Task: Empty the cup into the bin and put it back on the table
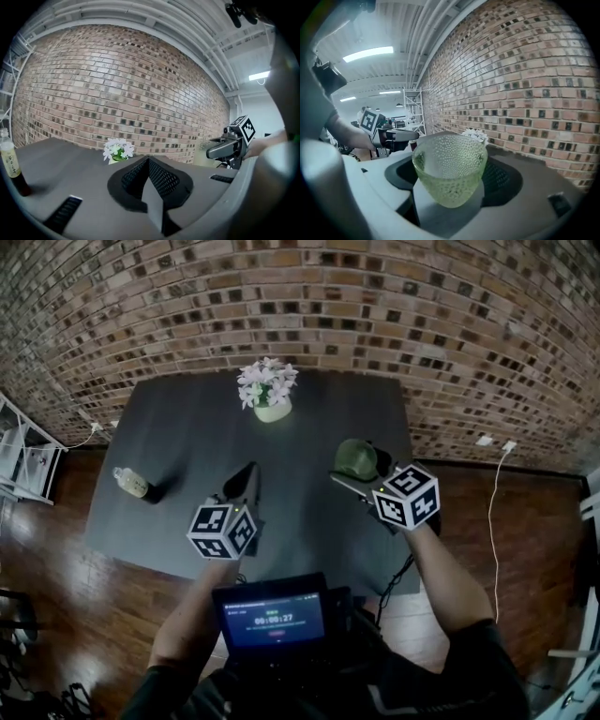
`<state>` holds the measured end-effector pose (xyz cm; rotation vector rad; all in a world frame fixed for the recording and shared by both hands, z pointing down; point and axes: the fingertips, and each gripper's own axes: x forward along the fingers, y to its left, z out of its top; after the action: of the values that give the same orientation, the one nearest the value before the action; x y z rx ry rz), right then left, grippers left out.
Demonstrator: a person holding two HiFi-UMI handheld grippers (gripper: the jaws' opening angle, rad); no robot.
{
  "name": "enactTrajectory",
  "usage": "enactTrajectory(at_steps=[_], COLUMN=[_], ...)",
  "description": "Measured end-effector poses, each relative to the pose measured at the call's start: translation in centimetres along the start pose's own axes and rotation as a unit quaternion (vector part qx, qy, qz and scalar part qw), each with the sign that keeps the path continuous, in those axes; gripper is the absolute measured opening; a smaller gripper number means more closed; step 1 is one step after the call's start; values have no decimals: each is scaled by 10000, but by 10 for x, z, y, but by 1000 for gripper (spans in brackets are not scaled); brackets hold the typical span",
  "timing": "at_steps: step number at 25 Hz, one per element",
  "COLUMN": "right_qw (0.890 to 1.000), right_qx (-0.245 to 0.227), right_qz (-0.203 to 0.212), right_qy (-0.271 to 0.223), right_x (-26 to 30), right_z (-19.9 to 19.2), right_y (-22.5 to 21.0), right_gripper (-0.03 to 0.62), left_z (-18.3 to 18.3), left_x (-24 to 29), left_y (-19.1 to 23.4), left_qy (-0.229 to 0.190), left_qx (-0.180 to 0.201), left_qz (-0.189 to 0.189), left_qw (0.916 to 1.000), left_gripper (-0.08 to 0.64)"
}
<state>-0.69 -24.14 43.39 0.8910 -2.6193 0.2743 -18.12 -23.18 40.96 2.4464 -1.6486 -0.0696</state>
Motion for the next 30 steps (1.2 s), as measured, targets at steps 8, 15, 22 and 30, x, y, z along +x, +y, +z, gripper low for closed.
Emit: enactTrajectory(at_steps=[8,15,22,30], right_qw=[9997,9997,9994,9993], right_qx=[33,-14,-1,42], right_qz=[162,247,311,323], right_qy=[-206,-77,160,183], right_x=[48,97,131,154], right_z=[-13,-54,-92,-119], right_y=[24,47,51,47], right_gripper=[391,391,393,393], left_z=[-15,-55,-94,-131], left_x=[-22,-32,-33,-23], left_y=[45,71,89,91], left_qy=[135,513,770,1018], left_qx=[69,137,73,45], left_qz=[281,236,189,-48], left_qw=[9995,9983,9968,9948], left_gripper=[3,3,3,3])
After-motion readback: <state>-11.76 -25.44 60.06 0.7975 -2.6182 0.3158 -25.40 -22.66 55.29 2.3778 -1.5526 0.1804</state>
